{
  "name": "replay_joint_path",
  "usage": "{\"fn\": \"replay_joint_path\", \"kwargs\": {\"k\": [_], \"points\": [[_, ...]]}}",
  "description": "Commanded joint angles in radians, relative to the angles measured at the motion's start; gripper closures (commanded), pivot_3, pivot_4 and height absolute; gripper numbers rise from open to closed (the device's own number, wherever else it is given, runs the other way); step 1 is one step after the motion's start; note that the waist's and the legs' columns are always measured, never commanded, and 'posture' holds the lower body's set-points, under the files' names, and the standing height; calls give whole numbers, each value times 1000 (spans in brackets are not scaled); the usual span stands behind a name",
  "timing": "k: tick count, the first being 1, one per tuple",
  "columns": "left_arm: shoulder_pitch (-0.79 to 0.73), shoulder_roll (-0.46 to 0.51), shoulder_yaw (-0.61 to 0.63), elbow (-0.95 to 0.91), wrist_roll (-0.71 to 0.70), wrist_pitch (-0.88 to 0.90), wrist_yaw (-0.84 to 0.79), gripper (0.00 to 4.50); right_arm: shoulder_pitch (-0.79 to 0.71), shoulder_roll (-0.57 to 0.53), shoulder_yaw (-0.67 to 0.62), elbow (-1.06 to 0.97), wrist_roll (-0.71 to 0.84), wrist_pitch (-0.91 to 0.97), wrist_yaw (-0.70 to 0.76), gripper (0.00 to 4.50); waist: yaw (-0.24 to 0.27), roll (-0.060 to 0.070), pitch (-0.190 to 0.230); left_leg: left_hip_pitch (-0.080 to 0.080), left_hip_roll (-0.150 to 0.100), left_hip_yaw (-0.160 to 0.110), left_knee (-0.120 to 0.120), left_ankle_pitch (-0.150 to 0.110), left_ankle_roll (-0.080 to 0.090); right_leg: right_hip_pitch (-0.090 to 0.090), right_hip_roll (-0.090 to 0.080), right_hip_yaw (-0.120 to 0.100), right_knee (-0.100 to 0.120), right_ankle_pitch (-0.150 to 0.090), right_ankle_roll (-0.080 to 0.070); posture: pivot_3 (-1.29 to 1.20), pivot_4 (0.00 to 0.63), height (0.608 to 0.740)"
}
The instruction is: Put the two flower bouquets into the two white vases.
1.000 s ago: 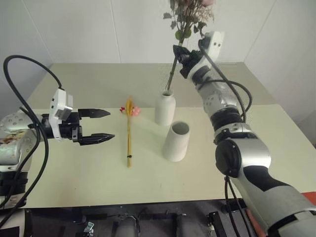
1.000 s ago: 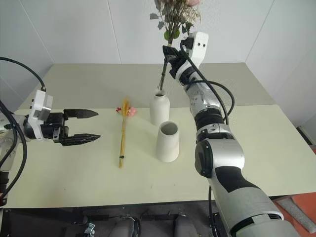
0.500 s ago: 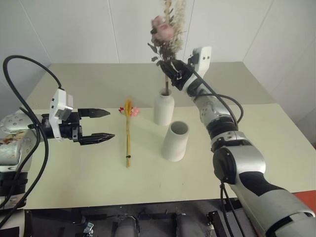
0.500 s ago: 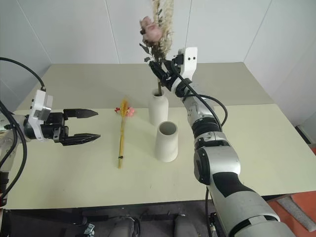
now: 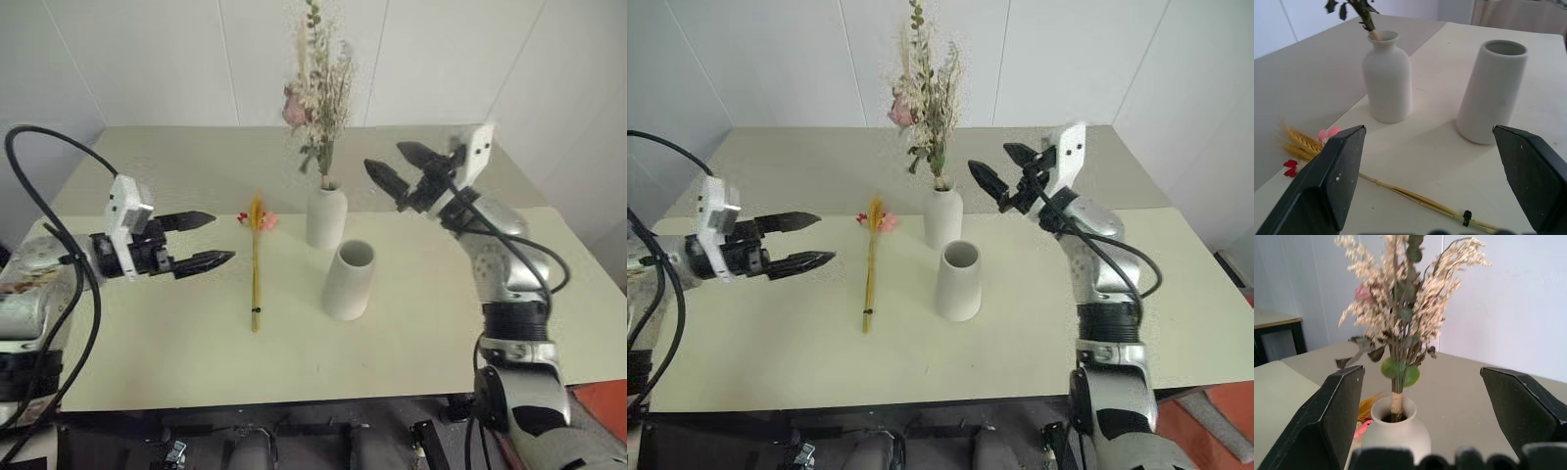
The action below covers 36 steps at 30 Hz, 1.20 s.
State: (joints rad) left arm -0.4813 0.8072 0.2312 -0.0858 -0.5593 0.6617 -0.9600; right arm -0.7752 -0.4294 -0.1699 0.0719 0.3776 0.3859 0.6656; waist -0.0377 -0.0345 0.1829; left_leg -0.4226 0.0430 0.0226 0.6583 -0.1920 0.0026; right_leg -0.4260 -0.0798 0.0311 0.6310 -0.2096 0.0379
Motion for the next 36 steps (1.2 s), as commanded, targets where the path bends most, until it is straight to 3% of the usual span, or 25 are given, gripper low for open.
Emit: {"fn": "replay_joint_path", "kwargs": {"k": [1,3,6,9,17,25,28,31,36], "points": [[-64,-85,-55,-129,126,293,401,0,36,-103,-16,-128,1,105,-9,45,3,0,0,0,1,0,0,0,0,0,1,0,0,0,0,0,150,740],[-91,-122,-92,-187,180,443,533,0,52,-152,-12,-161,-1,142,-7,45,11,-1,0,0,1,0,1,0,0,0,1,0,0,0,0,0,150,740],[-187,-265,-59,-249,183,763,669,0,50,-249,-37,-191,25,245,10,45,14,-1,0,-1,1,0,1,0,0,-1,2,2,0,0,0,0,150,740],[-261,-354,-70,-220,217,923,754,0,41,-329,-49,-213,44,294,45,45,17,-1,0,0,1,0,1,0,0,-1,3,2,-1,0,0,0,150,740],[-383,-422,-139,39,201,953,868,0,68,-536,-98,-282,146,429,172,45,19,-1,0,0,0,0,0,0,0,0,3,3,-2,0,0,0,150,740],[-498,-541,-110,287,186,953,912,0,334,-760,-299,-392,299,505,448,45,37,-2,1,-2,-1,0,1,0,0,1,1,3,-5,1,1,0,150,740],[-514,-549,-133,346,178,953,909,0,391,-790,-344,-397,290,504,446,45,33,-2,1,0,-2,0,1,0,0,2,1,4,-5,0,2,0,150,740],[-538,-552,-150,400,176,953,893,588,418,-794,-376,-401,292,506,434,0,26,-2,0,2,-2,0,1,0,0,3,2,4,-4,-2,6,0,150,740],[-576,-560,-180,463,201,953,872,2198,475,-804,-439,-418,300,519,448,0,27,-2,0,2,-2,0,1,0,0,2,1,5,-4,-3,6,0,150,740]]}}
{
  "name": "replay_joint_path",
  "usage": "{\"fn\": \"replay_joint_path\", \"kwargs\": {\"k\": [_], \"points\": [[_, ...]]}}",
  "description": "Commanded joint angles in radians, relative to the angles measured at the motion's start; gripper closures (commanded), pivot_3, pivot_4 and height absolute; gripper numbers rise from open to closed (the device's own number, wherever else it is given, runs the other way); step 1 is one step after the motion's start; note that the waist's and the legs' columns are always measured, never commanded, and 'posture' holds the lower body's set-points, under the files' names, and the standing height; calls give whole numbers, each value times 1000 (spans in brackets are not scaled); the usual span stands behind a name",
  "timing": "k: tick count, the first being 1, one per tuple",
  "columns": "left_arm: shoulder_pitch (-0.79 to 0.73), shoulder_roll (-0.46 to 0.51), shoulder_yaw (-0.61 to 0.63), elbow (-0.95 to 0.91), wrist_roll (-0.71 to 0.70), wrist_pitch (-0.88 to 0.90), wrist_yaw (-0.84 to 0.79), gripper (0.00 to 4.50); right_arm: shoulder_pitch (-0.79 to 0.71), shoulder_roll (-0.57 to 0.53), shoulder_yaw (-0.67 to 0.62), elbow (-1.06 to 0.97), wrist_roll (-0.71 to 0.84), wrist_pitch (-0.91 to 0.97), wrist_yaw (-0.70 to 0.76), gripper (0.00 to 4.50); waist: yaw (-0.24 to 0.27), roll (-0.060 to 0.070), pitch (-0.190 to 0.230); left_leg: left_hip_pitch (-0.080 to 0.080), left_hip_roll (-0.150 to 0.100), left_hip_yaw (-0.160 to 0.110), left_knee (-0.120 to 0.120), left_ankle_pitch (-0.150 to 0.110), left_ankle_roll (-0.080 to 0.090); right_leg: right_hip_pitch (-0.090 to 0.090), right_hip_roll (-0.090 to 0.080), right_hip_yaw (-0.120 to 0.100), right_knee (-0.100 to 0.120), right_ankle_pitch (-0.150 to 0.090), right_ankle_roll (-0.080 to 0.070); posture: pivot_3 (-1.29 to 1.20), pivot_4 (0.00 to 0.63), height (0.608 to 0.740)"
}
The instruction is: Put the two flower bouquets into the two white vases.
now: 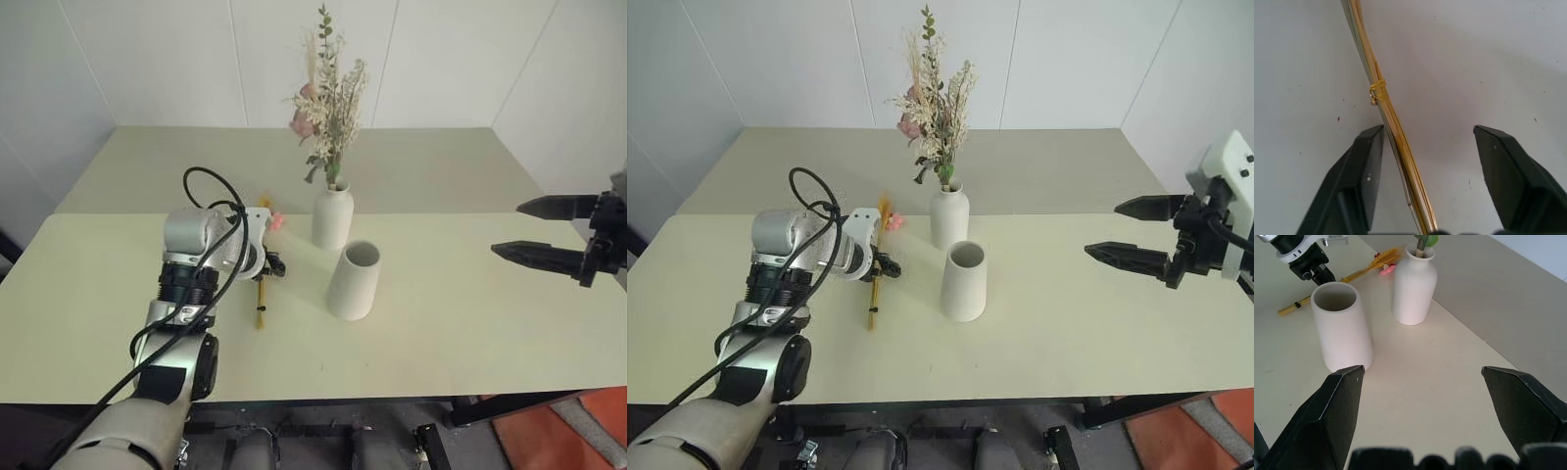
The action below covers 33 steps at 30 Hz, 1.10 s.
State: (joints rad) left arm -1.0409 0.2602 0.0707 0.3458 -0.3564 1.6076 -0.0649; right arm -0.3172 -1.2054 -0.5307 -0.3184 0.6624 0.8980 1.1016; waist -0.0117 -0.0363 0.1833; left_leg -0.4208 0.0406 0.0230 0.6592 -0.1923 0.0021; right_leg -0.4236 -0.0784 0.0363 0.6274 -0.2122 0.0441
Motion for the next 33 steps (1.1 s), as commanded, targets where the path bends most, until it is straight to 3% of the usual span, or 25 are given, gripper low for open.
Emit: {"fn": "replay_joint_path", "kwargs": {"k": [1,7,13,16,19,21,25,33], "points": [[-21,-15,-19,41,5,7,-25,2560,34,-31,-94,-31,14,6,23,0,4,0,0,0,0,0,0,0,0,0,0,0,0,0,0,0,150,740],[-25,-21,-9,63,53,-22,-18,4468,131,-33,-174,-30,-24,-11,42,0,8,0,0,0,-1,0,0,0,0,0,-1,0,0,0,1,0,150,740],[25,-25,130,-129,65,-263,9,4468,235,-22,-283,-33,-46,-28,93,0,5,0,0,-1,-2,0,0,0,0,-1,-1,0,0,0,1,0,150,740],[60,-26,311,-296,-102,-359,-121,4468,278,-11,-323,-32,-54,-42,116,0,-2,-1,0,-2,-1,0,0,-1,-1,-2,-1,1,0,4,-6,0,150,740],[65,-28,464,-336,-279,-395,-236,4468,306,2,-337,-32,-62,-60,119,0,-2,0,0,-1,-1,0,0,-1,-1,-1,-1,1,-1,3,-4,0,150,740],[94,-23,507,-351,-405,-480,-416,4468,322,17,-347,-36,-54,-65,127,0,-1,0,0,0,-1,0,1,-1,-1,1,-1,1,0,0,1,0,150,740],[118,8,430,-336,-487,-536,-615,4468,369,57,-375,-50,-32,-106,180,0,3,0,0,0,-1,0,1,-1,-1,2,-1,1,0,0,1,0,150,740],[117,-8,209,-300,-461,-743,-859,4468,461,146,-406,-75,-80,-292,213,0,8,0,0,0,-3,0,2,-1,-1,2,0,4,-1,-1,3,0,150,740]]}}
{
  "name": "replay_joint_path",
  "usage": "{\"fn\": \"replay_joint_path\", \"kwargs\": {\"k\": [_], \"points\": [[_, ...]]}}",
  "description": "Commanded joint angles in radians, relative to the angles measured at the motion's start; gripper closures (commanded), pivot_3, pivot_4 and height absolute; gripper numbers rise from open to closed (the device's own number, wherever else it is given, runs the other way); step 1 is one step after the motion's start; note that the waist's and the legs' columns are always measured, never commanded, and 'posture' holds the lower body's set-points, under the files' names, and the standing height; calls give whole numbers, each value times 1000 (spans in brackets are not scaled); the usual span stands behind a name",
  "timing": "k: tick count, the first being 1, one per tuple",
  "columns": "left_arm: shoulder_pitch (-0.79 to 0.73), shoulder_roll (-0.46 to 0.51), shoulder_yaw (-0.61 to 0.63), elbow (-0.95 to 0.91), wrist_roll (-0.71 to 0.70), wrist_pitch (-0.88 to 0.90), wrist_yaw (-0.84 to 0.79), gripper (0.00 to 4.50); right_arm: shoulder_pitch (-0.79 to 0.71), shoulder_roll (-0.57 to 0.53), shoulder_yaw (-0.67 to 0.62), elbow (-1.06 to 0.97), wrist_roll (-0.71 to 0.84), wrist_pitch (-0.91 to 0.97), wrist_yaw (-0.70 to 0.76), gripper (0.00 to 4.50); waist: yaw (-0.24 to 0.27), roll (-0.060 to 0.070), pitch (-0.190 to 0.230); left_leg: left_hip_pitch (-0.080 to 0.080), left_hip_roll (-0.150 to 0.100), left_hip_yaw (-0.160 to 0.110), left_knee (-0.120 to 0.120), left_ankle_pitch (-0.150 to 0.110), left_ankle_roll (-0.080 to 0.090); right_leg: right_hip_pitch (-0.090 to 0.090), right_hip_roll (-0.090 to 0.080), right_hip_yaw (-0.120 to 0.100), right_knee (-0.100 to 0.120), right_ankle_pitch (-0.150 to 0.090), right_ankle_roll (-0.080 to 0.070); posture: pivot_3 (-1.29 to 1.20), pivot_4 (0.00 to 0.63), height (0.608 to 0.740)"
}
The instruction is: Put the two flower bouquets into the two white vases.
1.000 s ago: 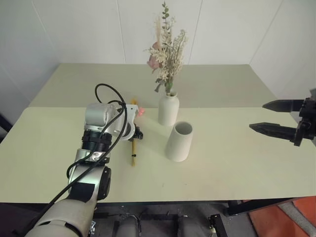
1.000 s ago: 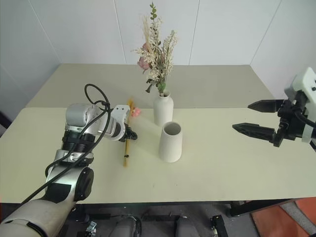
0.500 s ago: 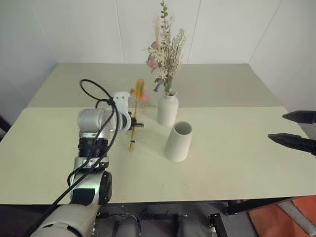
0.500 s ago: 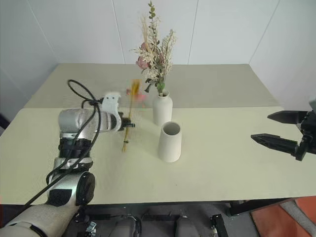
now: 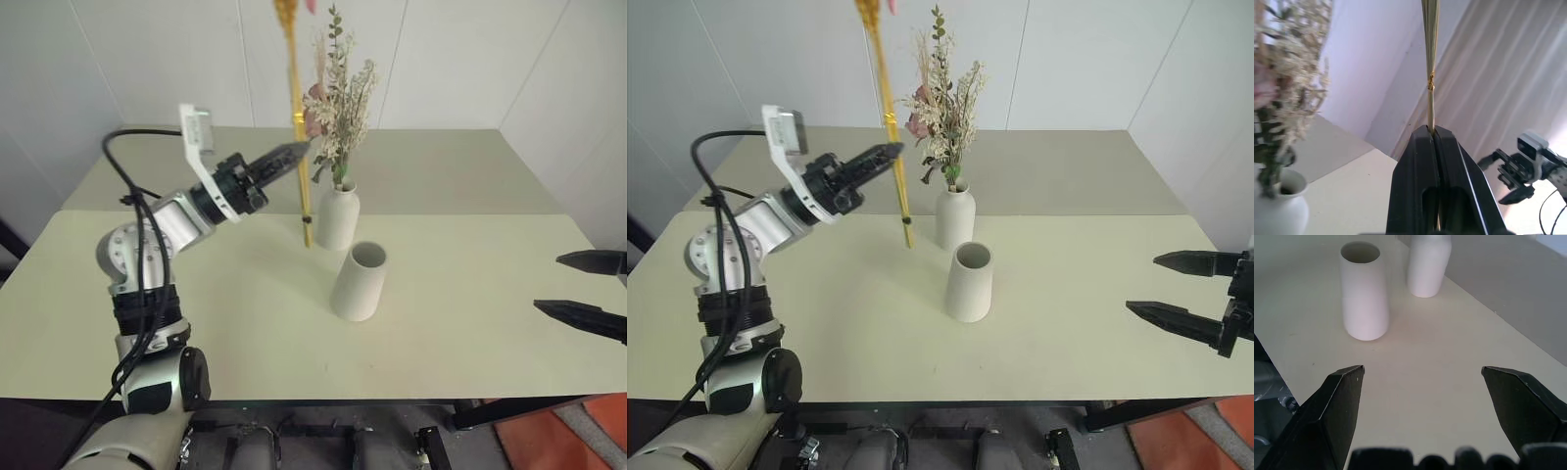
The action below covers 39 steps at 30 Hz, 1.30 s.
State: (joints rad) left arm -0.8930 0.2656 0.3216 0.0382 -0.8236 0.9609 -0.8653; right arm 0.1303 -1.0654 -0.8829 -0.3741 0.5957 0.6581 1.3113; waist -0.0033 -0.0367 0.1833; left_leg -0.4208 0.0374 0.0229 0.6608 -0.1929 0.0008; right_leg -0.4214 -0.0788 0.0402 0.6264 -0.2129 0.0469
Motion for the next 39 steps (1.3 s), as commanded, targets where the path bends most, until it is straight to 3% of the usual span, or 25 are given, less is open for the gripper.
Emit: {"fn": "replay_joint_path", "kwargs": {"k": [1,10,28,32,36,39], "points": [[-38,-21,-62,18,20,-132,-66,4468,22,10,-56,-22,-15,-59,-1,0,-2,0,0,0,0,0,0,0,0,0,0,0,0,0,0,0,150,740],[-81,-54,-141,144,74,-366,-187,4468,79,39,-97,-44,-16,-96,-32,0,-10,0,0,0,0,0,0,0,0,0,1,1,0,0,0,0,150,740],[-74,-128,-267,302,167,-523,-325,4468,98,71,-97,-83,-11,-102,-137,0,-9,0,0,0,0,0,0,0,0,0,1,2,0,0,1,0,150,740],[-57,-107,-298,284,180,-527,-374,3525,106,74,-94,-82,-13,-109,-139,0,-9,0,0,0,0,0,0,0,0,0,1,2,0,0,1,0,150,740],[-45,-63,-309,276,203,-527,-400,2194,104,69,-90,-77,-10,-111,-142,0,-10,0,0,0,0,0,0,0,0,0,1,2,0,0,1,0,150,740],[-10,21,-375,283,301,-563,-436,1207,99,66,-84,-71,-10,-115,-141,0,-13,0,0,0,0,0,0,0,0,0,1,2,0,0,1,0,150,740]]}}
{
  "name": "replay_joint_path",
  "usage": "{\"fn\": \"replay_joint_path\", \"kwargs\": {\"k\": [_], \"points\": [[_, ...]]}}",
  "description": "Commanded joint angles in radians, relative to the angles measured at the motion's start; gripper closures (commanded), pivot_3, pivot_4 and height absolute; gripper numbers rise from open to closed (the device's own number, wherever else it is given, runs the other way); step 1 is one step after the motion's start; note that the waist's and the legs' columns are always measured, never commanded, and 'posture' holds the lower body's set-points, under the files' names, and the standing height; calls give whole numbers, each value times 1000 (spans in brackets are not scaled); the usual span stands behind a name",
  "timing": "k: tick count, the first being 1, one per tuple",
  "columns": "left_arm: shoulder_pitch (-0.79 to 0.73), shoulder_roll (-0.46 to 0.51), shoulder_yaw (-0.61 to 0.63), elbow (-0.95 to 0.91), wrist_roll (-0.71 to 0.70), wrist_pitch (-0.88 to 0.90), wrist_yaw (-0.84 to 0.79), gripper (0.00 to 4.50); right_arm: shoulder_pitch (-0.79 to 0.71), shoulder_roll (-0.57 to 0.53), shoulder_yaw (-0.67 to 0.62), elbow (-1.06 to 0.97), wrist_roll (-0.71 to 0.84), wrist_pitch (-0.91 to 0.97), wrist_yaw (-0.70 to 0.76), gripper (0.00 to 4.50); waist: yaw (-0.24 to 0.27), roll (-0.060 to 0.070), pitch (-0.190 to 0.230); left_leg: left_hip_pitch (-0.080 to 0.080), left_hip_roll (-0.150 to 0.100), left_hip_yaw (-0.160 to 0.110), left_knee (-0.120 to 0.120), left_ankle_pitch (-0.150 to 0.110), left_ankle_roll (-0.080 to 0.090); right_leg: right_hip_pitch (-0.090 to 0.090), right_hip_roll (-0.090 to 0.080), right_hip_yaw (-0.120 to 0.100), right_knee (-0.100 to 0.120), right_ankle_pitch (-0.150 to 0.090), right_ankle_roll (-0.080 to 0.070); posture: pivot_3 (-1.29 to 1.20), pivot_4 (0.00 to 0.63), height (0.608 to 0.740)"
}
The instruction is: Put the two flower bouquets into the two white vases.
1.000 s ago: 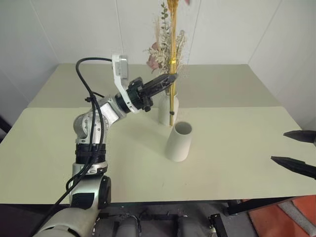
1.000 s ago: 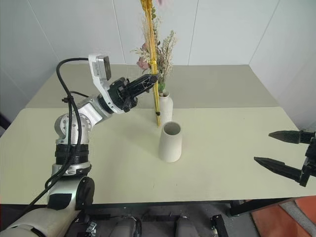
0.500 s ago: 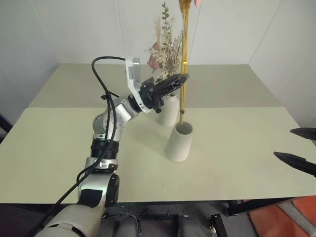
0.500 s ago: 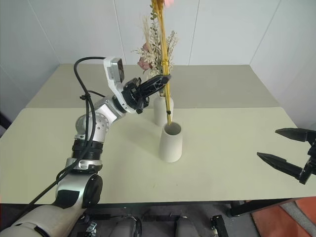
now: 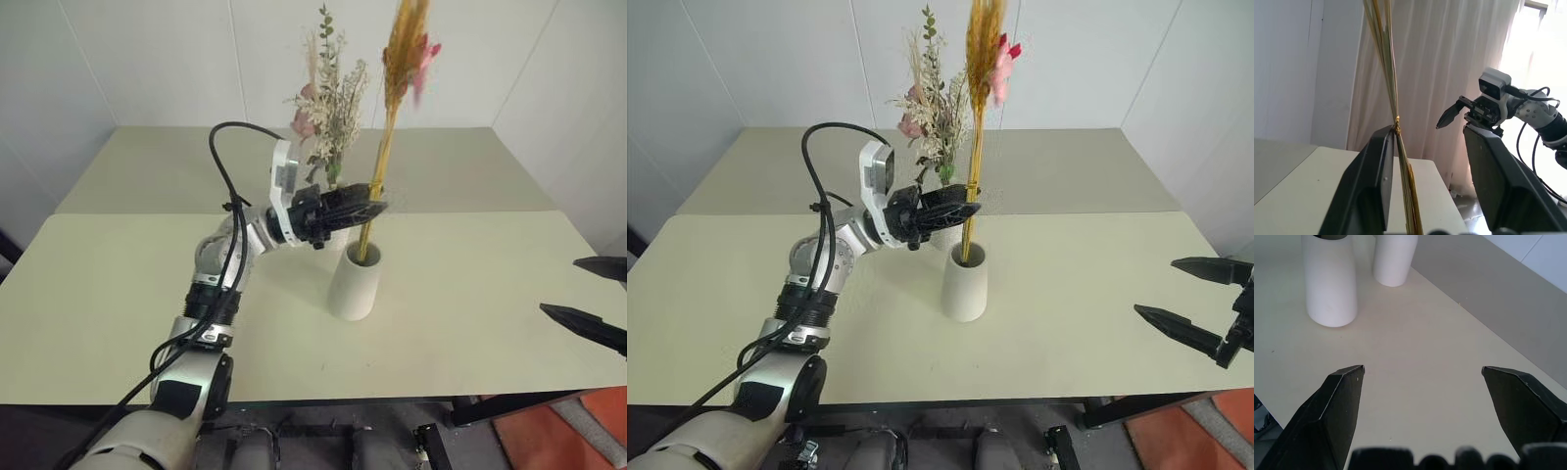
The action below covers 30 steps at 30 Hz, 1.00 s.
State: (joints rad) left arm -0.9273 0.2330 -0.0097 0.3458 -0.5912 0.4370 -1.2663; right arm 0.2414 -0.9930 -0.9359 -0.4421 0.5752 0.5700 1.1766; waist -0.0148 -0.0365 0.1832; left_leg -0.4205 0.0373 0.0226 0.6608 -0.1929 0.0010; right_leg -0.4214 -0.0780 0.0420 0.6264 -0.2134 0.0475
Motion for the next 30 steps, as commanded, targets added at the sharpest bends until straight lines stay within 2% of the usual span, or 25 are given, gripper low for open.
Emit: {"fn": "replay_joint_path", "kwargs": {"k": [1,3,4,9,15,21,23,26,30], "points": [[33,77,-60,-24,90,-47,-47,834,-13,-8,-29,-1,11,-27,-6,0,-1,1,0,0,0,0,0,0,0,0,0,0,0,0,0,0,150,740],[65,127,-71,-30,113,-83,-92,176,-17,-10,-24,6,11,-29,-5,0,0,1,0,0,0,0,0,0,0,0,0,0,0,0,0,0,150,740],[75,149,-66,-34,106,-71,-109,42,-20,-11,-21,11,10,-30,-5,0,0,1,0,0,0,0,0,0,0,0,0,0,0,0,0,0,150,740],[103,265,-39,-51,102,-52,-155,42,-34,-20,2,30,1,-42,-5,0,1,1,0,0,0,0,0,0,0,0,0,0,0,0,0,0,150,740],[163,413,79,-66,90,-70,-108,42,-57,-41,26,63,-7,-54,2,0,-3,1,-1,0,2,0,0,0,0,-1,1,0,0,0,0,0,150,740],[299,566,205,-158,49,-56,-119,42,-83,-82,35,127,-16,-81,27,0,0,1,0,0,3,1,0,0,0,-1,1,0,0,0,0,0,150,740],[328,587,251,-189,15,-33,-103,42,-93,-92,43,148,-23,-98,36,0,1,1,0,0,3,2,0,0,0,-1,1,0,0,0,-1,0,150,740],[306,583,388,-212,-109,87,23,42,-129,-114,75,195,-34,-124,36,0,6,1,0,0,4,3,0,0,0,-1,0,-1,0,0,-1,0,150,740],[331,575,472,-268,-170,84,79,42,-189,-139,128,248,-43,-147,38,0,2,1,-1,0,4,3,0,0,0,-1,1,-1,0,0,-1,0,150,740]]}}
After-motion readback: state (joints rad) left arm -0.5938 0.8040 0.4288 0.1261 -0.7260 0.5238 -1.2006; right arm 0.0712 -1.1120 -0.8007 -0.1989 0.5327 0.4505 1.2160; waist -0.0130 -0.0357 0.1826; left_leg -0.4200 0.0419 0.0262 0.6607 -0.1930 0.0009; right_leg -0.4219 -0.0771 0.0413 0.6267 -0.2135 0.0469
